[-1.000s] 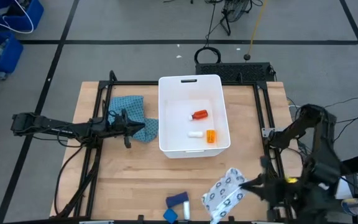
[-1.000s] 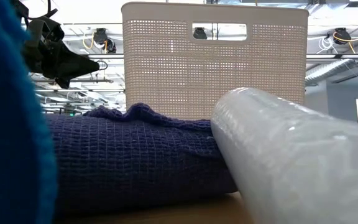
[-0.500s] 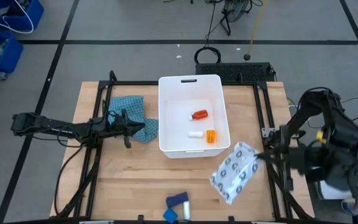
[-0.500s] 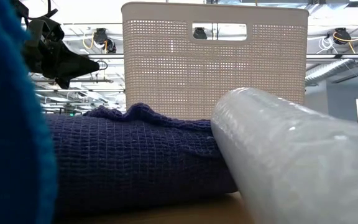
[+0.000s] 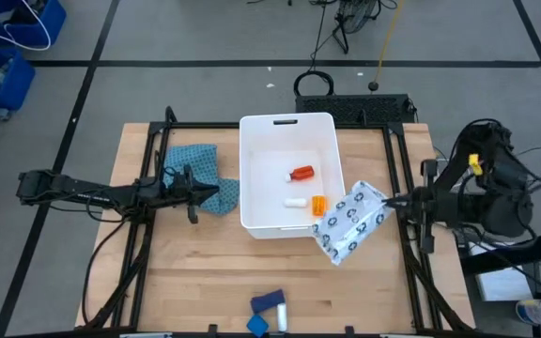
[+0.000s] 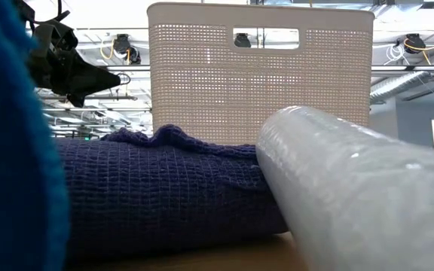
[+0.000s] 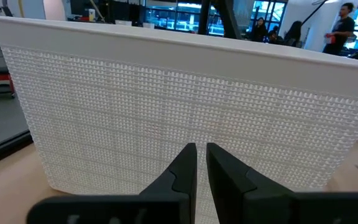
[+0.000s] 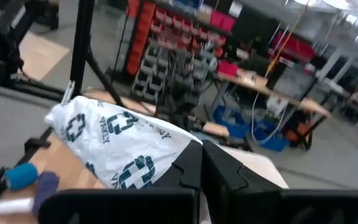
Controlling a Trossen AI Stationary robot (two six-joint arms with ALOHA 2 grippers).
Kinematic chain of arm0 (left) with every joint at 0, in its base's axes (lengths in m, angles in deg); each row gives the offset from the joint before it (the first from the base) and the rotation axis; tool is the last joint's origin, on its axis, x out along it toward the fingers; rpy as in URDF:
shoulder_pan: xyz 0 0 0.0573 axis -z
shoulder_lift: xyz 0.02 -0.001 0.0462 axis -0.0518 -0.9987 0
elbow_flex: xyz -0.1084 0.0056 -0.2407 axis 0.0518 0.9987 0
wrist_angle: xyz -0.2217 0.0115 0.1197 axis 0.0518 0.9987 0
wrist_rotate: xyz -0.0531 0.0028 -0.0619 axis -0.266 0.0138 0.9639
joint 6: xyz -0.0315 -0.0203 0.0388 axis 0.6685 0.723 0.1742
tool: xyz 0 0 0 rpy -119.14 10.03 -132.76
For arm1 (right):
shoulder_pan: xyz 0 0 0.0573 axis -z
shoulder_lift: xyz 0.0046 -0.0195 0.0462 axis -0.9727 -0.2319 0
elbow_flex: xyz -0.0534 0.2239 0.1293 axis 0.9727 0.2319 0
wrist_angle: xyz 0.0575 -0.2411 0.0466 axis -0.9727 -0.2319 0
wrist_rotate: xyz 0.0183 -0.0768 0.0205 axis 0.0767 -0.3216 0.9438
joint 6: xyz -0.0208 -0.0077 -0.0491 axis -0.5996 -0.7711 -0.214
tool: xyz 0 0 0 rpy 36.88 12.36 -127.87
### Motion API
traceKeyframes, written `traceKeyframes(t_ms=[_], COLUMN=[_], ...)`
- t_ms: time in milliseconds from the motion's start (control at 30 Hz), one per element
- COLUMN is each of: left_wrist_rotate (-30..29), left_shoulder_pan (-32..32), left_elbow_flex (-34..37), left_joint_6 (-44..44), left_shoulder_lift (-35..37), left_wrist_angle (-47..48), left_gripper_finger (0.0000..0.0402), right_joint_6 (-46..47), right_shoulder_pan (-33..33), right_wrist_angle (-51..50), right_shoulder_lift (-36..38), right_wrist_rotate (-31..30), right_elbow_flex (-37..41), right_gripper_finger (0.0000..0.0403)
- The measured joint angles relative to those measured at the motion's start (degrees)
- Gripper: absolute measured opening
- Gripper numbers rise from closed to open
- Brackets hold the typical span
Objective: Pick & place medical supplies in basket/bin
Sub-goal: Put the mailer bag into the white bin
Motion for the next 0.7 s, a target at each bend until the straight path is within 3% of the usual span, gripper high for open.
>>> traceKeyframes(t_ms=[167,300,500,700], left_wrist_rotate=[0.0,0.0,0.0,-0.1], left_shoulder_pan=[0.0,0.0,0.0,0.0], left_elbow_flex=[0.0,0.0,0.0,0.0], left_joint_6=[0.0,0.0,0.0,-0.3], left_shoulder_lift=[0.0,0.0,0.0,0.0], left_wrist_angle=[0.0,0.0,0.0,0.0], left_gripper_finger=[0.0042,0.0042,0.0042,0.0042], right_joint_6=[-16.4,-25.1,-29.4,-24.7], right_shoulder_pan=[1.9,3.8,9.6,16.0], right_wrist_angle=[23.4,34.7,36.7,30.3], right_shoulder_lift=[8.2,13.7,16.3,16.5], right_wrist_rotate=[1.9,6.6,6.8,10.6], right_elbow_flex=[12.6,18.7,20.2,20.2], right_gripper_finger=[0.0000,0.0000,0.0000,0.0000])
